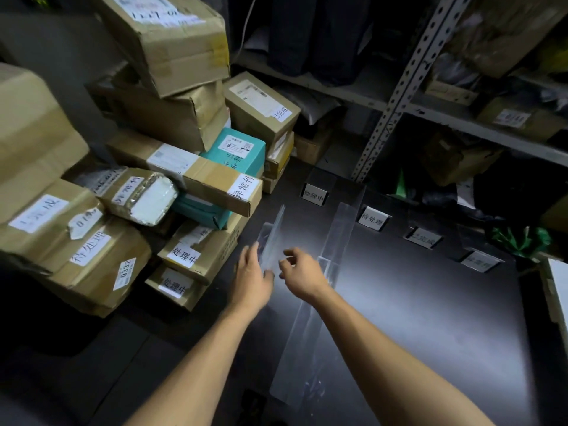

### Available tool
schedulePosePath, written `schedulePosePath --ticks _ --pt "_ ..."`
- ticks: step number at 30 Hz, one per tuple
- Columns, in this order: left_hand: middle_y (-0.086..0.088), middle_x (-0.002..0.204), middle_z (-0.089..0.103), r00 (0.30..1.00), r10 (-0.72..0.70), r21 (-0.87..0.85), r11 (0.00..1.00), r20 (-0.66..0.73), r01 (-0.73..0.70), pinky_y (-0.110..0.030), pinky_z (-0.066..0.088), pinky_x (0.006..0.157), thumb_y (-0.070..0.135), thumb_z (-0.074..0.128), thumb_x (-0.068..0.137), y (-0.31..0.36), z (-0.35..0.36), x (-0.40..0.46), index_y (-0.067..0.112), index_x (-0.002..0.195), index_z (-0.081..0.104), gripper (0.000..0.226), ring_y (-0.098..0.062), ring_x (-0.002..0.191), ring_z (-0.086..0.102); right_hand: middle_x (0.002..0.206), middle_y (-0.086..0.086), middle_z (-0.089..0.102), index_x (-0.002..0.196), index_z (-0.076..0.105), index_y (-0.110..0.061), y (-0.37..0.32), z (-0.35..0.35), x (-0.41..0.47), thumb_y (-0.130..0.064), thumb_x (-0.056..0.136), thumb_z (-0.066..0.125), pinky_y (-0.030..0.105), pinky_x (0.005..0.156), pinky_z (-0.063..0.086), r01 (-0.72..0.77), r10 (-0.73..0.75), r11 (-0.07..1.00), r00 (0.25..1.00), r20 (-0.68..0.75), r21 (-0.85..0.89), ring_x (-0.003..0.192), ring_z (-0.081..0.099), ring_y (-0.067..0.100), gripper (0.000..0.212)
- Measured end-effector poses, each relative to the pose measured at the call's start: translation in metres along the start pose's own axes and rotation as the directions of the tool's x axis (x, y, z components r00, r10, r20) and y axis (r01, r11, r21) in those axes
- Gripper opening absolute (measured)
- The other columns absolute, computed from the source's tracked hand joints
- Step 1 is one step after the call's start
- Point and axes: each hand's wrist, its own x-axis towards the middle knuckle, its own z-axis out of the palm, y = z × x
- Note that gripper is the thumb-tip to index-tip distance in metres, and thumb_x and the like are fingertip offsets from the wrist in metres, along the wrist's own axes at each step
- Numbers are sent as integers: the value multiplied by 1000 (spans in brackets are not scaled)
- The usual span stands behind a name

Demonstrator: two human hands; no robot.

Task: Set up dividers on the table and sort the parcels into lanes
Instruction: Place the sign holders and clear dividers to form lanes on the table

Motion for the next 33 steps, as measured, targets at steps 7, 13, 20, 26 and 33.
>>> schedulePosePath --ticks 7,13,20,26,33 --pt "-7 145 50 925 -123 -137 974 359 182 -24 34 90 15 40 100 -25 1 12 31 148 33 51 -16 118 51 138 16 57 156 21 -13 -12 39 22 -27 100 45 44 105 45 -122 106 988 980 166 93 121 58 31 62" --pt "-13 134 54 945 -169 18 985 281 171 -35 41 93 24 37 97 -26 -10 13 40 148 30 54 -32 118 56 149 15 46 157 16 -24 -14 46 28 -37 102 42 45 104 48 -210 149 937 963 226 278 125 56 32 62" --pt "-7 138 54 972 -77 -77 992 220 96 -41 49 99 24 32 99 6 -33 12 49 148 26 54 -24 113 60 141 11 49 142 44 -23 -29 30 20 -54 103 28 43 91 55 -212 148 878 973 178 430 117 56 26 52" --pt "-10 142 51 988 19 44 999 155 -26 -38 47 97 20 34 101 42 -45 9 43 152 19 58 -28 122 56 140 3 48 137 46 -31 -45 -7 14 -56 101 32 35 81 53 -146 117 821 989 88 551 122 54 27 47" --pt "-5 140 54 982 139 85 985 127 -151 -35 45 97 19 34 103 101 -33 2 37 154 18 57 -21 122 54 105 20 62 114 57 -7 -49 -69 6 -36 102 44 50 82 53 9 15 827 999 -39 562 93 62 35 34"
